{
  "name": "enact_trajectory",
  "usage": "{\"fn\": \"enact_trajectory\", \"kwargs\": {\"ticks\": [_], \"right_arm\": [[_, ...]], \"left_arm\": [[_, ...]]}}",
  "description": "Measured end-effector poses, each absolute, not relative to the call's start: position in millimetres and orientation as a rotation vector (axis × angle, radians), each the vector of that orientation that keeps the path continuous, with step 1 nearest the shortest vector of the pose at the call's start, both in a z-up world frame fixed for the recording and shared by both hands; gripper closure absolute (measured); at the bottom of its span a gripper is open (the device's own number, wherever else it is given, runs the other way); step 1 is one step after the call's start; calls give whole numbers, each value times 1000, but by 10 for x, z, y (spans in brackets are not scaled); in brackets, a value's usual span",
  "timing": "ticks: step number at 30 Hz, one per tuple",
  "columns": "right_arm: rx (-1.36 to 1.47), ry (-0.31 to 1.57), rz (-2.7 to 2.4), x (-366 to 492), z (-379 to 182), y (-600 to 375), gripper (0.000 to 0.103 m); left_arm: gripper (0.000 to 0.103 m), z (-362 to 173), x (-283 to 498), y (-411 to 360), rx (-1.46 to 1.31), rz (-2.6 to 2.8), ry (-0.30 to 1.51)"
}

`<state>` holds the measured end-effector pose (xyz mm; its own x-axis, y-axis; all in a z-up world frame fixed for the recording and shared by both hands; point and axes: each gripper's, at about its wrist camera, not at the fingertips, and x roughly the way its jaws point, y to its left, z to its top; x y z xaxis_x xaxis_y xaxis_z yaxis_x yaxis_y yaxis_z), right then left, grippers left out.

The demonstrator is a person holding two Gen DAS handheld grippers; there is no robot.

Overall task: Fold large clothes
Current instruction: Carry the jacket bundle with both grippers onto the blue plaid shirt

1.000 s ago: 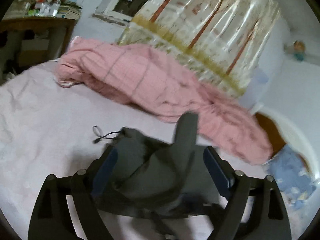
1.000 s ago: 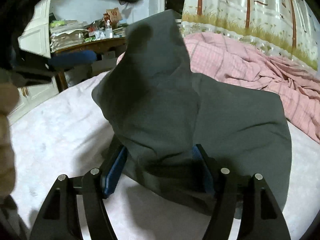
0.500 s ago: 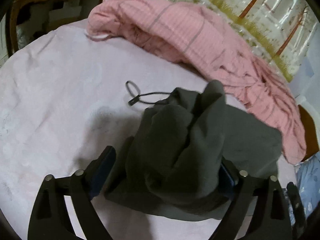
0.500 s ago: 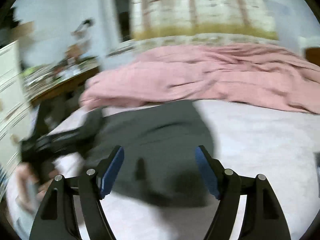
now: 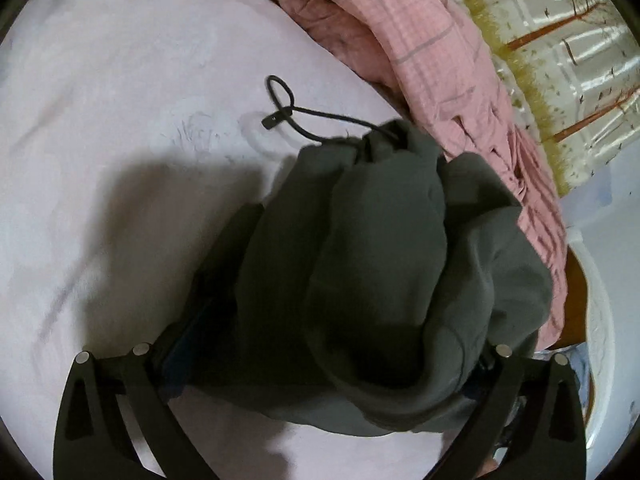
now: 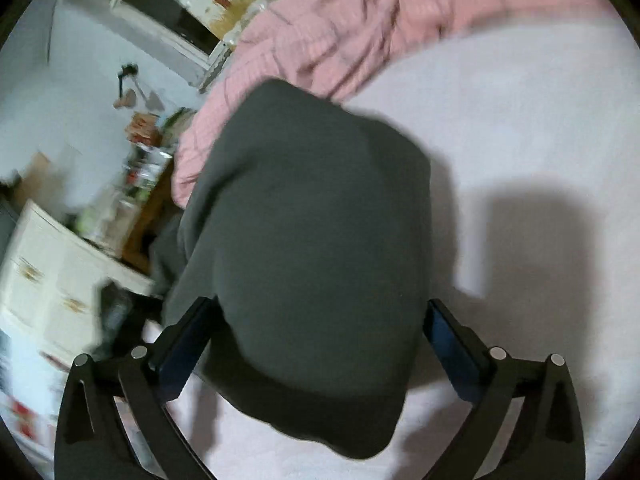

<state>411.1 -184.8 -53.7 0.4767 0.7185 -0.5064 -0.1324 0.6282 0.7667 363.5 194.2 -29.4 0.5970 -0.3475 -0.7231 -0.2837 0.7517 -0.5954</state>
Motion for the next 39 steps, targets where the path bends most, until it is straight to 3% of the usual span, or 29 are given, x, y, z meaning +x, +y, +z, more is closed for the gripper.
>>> {"fn": "enact_trajectory", "kwargs": {"ticks": [2,5,7,9,13,20,29,39], "right_arm": [[736,954,611,4163,-586,-1834,2],[690,927,582,4108,-505,-1807,15],[644,903,564,4047,-450,-1772,21],[617,884,556,3993,-374,-1759,26],[518,803,538,3778,-108,-1753,31],[467,649,508,3304,614,-2166,32],[446,494,438,2187,1531,-3502,32],[526,377,235,1126,1644,-5347,32]], "left_arm": [[0,-308,3630,1913,-733,-40,959],[4,-316,3622,1875,-741,-80,947],[32,-285,3607,1855,-745,-147,937],[46,-179,3562,1841,-766,-186,908],[63,16,3492,1714,-741,-257,856],[65,631,3282,1180,-666,-427,721],[65,1488,2691,-428,-468,-622,621],[65,1702,2581,-2431,-385,-856,624]]}}
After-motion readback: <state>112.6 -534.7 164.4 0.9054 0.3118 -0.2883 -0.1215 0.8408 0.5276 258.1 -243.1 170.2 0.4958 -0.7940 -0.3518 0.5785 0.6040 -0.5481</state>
